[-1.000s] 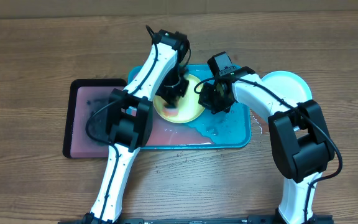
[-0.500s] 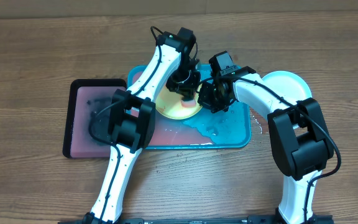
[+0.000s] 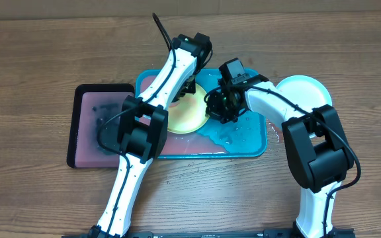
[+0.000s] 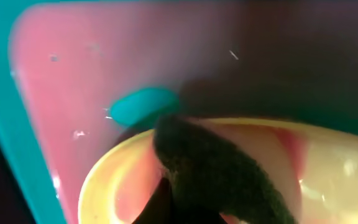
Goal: Clean dirty plates on tray and stack at the side
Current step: 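Scrub the yellow plate with the sponge while the right gripper holds it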
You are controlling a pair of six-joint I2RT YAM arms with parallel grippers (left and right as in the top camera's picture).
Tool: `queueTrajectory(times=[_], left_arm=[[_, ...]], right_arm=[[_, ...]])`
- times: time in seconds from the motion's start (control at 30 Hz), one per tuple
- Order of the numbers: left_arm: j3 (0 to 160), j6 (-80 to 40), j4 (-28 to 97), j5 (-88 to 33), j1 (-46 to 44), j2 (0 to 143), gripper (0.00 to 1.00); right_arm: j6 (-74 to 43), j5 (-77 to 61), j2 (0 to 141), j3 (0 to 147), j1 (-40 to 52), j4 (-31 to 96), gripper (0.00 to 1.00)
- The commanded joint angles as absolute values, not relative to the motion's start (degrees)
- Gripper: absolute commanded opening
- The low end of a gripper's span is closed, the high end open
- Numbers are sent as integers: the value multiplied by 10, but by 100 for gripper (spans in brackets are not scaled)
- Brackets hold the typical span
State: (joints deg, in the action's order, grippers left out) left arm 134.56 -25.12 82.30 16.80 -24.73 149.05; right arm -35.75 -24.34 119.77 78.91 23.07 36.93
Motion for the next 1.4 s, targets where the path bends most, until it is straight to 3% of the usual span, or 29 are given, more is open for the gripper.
queueTrajectory(times=[0.0, 0.1, 0.17, 0.5, 0.67, 0.9, 1.17, 1.37], left_arm=[[1332, -20, 844, -105, -235, 1525, 4], [1332, 109, 900, -247, -238, 1525, 4], [1332, 146, 930, -260, -245, 1525, 4], [1332, 187, 895, -342, -270, 1525, 4], [1332, 18, 796, -255, -254, 1525, 4], [1338, -210, 732, 34, -221, 1524, 4], [1342, -352, 808, 320, -214, 1525, 4], [1342, -355, 883, 325, -214, 1525, 4]], right_arm=[[-347, -252, 1197, 772, 231, 368, 4], [-347, -256, 1197, 772, 229, 362, 4], [-350, -258, 1197, 772, 227, 360, 4], [-351, -258, 1197, 772, 223, 362, 4], [-351, -258, 1197, 772, 223, 364, 4], [-351, -258, 1197, 772, 223, 365, 4], [-351, -249, 1197, 772, 224, 365, 4], [-351, -249, 1197, 772, 224, 364, 4]])
